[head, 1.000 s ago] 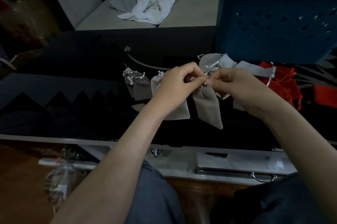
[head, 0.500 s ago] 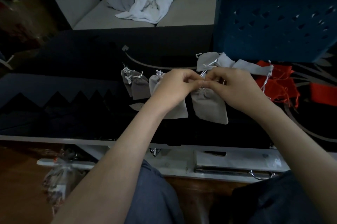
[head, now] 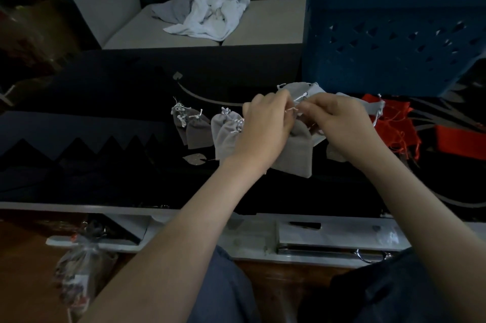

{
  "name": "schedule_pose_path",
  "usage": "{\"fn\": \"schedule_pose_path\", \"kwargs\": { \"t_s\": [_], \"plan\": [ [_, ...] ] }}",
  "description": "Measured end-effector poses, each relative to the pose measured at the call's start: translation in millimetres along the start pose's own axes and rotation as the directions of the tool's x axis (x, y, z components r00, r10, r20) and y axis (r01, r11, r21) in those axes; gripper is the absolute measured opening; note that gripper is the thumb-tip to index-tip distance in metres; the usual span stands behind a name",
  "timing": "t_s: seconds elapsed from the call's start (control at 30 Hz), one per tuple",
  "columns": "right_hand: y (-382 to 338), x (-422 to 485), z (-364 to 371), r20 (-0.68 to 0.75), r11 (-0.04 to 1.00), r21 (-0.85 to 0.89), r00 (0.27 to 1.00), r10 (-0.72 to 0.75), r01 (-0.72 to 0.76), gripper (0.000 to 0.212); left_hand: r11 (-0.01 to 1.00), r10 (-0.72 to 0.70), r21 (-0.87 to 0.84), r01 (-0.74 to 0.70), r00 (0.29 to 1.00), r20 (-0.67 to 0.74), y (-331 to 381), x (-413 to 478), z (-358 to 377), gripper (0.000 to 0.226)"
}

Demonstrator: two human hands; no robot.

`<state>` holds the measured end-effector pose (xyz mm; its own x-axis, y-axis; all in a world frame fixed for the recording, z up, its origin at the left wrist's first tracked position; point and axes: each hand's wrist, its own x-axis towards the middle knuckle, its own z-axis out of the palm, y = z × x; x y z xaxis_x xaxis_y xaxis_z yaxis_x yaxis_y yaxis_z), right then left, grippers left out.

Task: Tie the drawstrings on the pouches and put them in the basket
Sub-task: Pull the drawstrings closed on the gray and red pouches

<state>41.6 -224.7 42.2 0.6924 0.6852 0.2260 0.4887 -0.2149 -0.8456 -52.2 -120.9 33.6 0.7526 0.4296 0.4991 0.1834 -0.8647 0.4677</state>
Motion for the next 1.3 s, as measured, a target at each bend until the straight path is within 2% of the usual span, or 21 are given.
{"fn": "schedule_pose_path", "kwargs": {
  "t_s": [0.1, 0.13, 0.23, 0.37, 0.6, 0.77, 0.83, 0.93, 1.0, 1.07, 1.13, 1.2, 1.3],
  "plan": [
    [-3, -1, -5, 0.075, 0.962, 0.256, 0.994, 0.074, -0.091, 0.027, 0.996, 0.065, -0.052, -0.068, 0.996, -0.056, -5, -3, -3, 0.005],
    [-3, -1, -7, 0.113, 0.958, 0.273, 0.992, 0.060, -0.089, 0.028, 0.993, 0.086, -0.073, -0.091, 0.994, -0.068, -5, -4, -4, 0.005],
    [-3, -2, -8, 0.203, 0.983, 0.185, 0.978, -0.045, 0.007, 0.027, 0.982, 0.118, -0.142, -0.125, 0.991, -0.058, -5, -6, -5, 0.005],
    [-1, -1, -3, 0.165, 0.983, 0.160, 0.979, -0.119, 0.092, 0.022, 0.968, 0.079, -0.235, -0.092, 0.995, -0.062, -5, -7, -6, 0.005],
    [3, -1, -1, 0.115, 0.988, 0.131, 0.988, -0.101, 0.086, 0.014, 0.960, 0.034, -0.277, -0.045, 0.998, -0.043, -5, -8, -7, 0.004],
    [3, -2, 0, 0.079, 0.983, 0.112, 0.985, -0.154, 0.145, 0.013, 0.954, -0.006, -0.299, -0.017, 0.997, -0.075, -7, -8, -4, 0.008],
    [1, -3, 3, 0.087, 0.983, 0.092, 0.982, -0.169, 0.161, 0.015, 0.937, -0.062, -0.347, 0.034, 0.996, -0.070, -9, -7, -2, 0.005],
    [0, -3, 4, 0.117, 0.983, 0.094, 0.979, -0.167, 0.157, 0.016, 0.893, -0.138, -0.440, 0.094, 0.988, -0.069, -9, -6, -1, 0.025],
    [0, -2, 4, 0.131, 0.984, 0.100, 0.978, -0.160, 0.147, 0.016, 0.938, -0.111, -0.341, 0.057, 0.984, -0.140, -10, -7, -2, 0.025],
    [-1, -2, 4, 0.131, 0.982, 0.121, 0.978, -0.161, 0.145, 0.016, 0.984, -0.053, -0.179, 0.021, 0.983, -0.174, -13, -8, -1, 0.011],
    [-3, -2, 5, 0.131, 0.980, 0.135, 0.978, -0.161, 0.143, 0.016, 0.997, -0.009, -0.081, -0.005, 0.986, -0.168, -15, -9, 0, 0.020],
    [-3, -2, 5, 0.132, 0.981, 0.140, 0.979, -0.156, 0.137, 0.017, 0.998, 0.024, -0.058, -0.034, 0.986, -0.165, -15, -10, -2, 0.033],
    [-4, -1, 6, 0.135, 0.977, 0.163, 0.978, -0.157, 0.135, 0.017, 0.996, 0.080, -0.025, -0.085, 0.981, -0.175, -16, -9, -4, 0.038]
  ]
}}
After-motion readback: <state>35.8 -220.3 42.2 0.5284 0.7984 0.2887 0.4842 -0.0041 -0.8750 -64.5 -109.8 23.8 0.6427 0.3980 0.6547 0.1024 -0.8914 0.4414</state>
